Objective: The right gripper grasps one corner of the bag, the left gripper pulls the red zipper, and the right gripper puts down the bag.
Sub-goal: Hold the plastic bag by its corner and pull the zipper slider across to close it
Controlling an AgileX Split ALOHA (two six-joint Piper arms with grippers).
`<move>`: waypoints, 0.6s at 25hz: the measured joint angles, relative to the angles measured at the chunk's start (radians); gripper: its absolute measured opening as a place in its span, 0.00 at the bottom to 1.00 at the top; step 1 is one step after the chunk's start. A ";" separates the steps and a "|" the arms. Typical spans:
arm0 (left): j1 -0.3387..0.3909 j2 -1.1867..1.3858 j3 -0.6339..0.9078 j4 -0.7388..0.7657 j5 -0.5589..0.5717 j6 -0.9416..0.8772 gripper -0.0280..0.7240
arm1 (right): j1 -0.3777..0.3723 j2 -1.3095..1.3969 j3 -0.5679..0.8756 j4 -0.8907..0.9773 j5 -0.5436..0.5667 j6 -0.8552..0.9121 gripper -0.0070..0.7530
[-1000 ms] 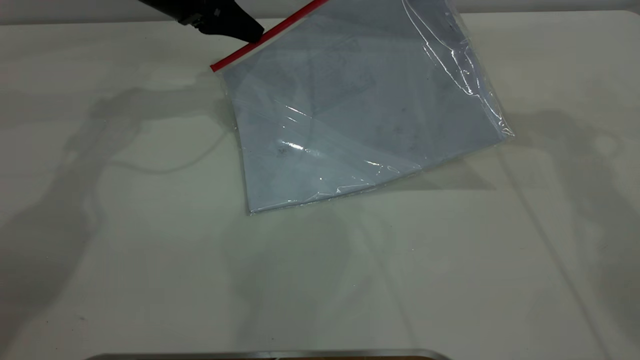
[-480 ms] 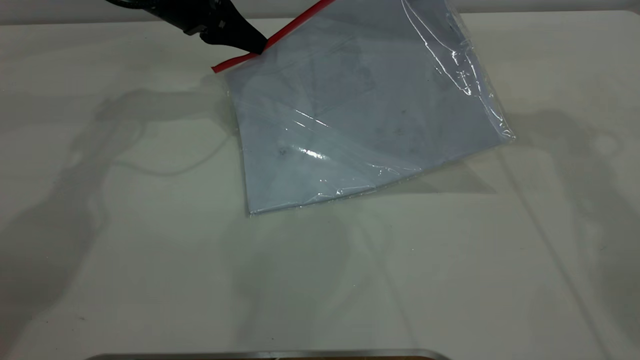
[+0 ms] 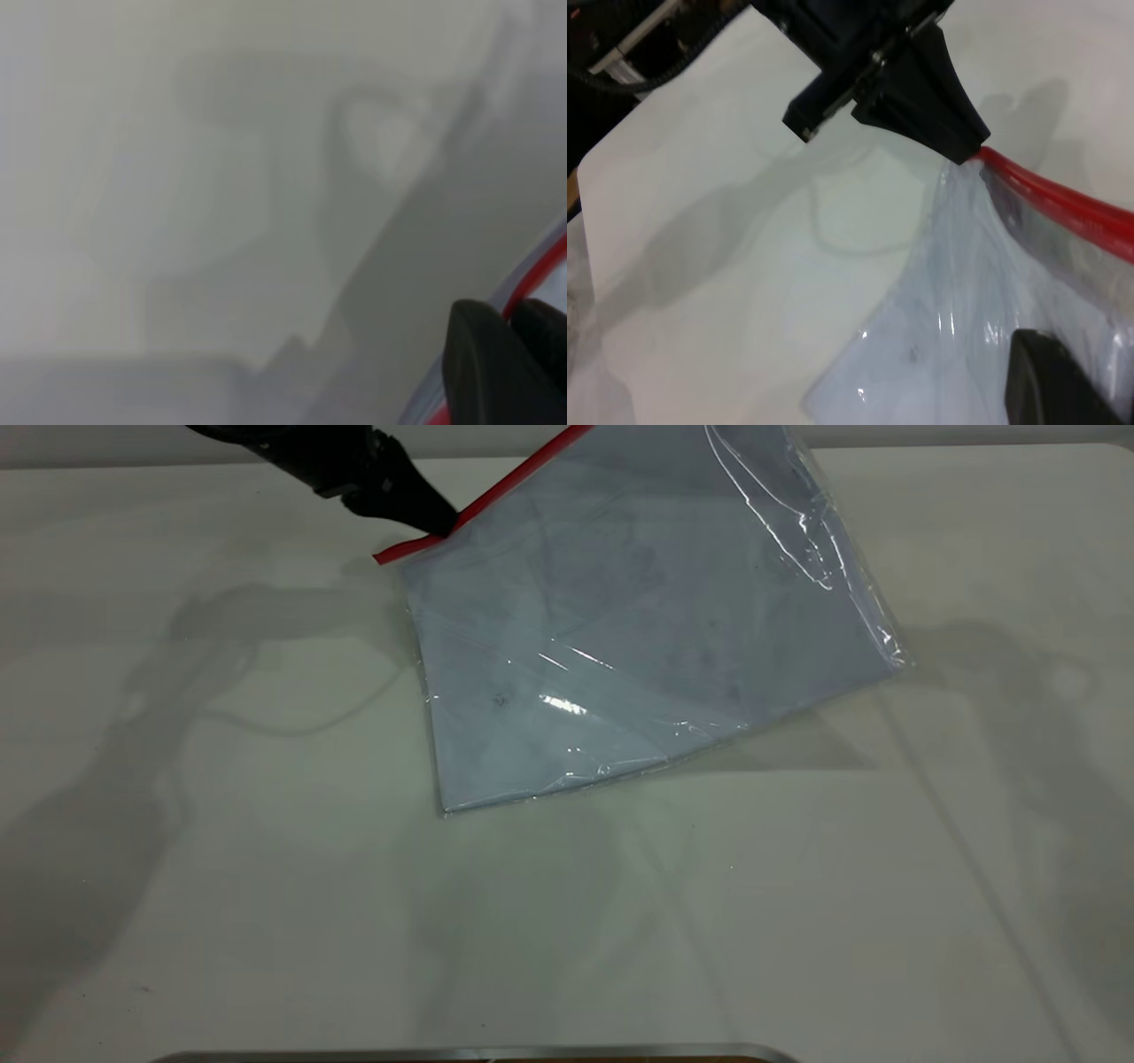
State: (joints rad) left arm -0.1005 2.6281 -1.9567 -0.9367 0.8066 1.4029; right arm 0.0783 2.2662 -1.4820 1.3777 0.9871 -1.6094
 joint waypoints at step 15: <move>0.049 -0.004 -0.001 0.080 -0.022 -0.099 0.14 | 0.000 0.000 0.000 0.024 -0.006 -0.010 0.05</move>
State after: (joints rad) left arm -0.0516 2.6239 -1.9578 -0.8567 0.7847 1.3034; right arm 0.0782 2.2662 -1.4820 1.4015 0.9811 -1.6196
